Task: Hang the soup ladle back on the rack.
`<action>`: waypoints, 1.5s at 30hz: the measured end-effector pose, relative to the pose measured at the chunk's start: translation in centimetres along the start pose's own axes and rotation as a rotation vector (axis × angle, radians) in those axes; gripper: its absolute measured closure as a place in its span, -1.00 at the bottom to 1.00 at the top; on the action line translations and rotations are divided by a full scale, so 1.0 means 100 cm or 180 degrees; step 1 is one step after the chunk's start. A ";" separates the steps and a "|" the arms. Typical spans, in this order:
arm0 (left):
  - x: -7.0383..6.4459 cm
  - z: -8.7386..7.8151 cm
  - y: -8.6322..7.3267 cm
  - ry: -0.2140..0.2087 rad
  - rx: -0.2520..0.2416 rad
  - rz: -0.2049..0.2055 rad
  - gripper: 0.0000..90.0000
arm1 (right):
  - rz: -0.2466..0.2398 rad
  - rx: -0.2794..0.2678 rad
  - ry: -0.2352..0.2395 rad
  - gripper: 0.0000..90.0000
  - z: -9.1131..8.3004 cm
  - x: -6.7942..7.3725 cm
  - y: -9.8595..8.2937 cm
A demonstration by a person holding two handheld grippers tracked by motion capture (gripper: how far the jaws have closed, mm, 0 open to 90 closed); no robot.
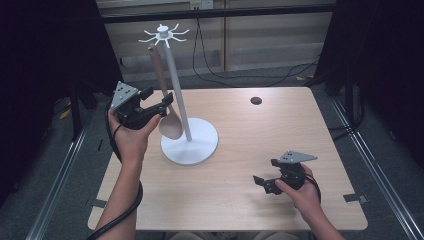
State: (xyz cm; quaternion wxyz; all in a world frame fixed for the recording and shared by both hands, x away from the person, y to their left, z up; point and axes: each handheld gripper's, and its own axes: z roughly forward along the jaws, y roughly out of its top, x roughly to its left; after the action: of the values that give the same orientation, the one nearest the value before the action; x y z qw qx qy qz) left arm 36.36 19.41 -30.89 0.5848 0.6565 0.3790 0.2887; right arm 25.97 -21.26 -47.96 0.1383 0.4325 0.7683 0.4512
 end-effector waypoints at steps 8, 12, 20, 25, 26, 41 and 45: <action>-0.001 0.000 -0.009 0.0029 0.0096 -0.0001 -0.66 | -0.0005 0.0002 0.0007 -0.89 0.000 0.000 0.000; -0.002 0.000 -0.014 0.0013 0.0124 -0.0018 -0.76 | -0.0008 0.0013 0.0010 -0.89 0.000 0.000 0.000; -0.003 -0.003 -0.026 -0.0001 0.0150 -0.0004 -0.79 | -0.0014 0.0013 0.0016 -0.89 0.000 0.001 0.000; -0.002 -0.007 -0.035 -0.0031 0.0179 -0.0017 -0.80 | -0.0027 0.0013 0.0022 -0.89 0.001 0.001 0.000; -0.002 -0.007 -0.035 -0.0031 0.0179 -0.0017 -0.81 | -0.0027 0.0013 0.0022 -0.89 0.001 0.001 0.000; -0.002 -0.013 -0.059 -0.0056 0.0268 -0.0063 -0.83 | -0.0042 0.0013 0.0025 -0.89 0.001 0.001 0.000; -0.003 -0.014 -0.066 -0.0055 0.0290 -0.0084 -0.83 | -0.0025 0.0018 0.0022 -0.89 0.001 0.001 -0.001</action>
State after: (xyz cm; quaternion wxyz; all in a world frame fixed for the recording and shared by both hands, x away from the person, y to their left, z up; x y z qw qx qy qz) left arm 33.97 20.14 -37.20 0.5614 0.6798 0.3954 0.2577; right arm 25.93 -21.19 -48.02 0.1362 0.4283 0.7717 0.4500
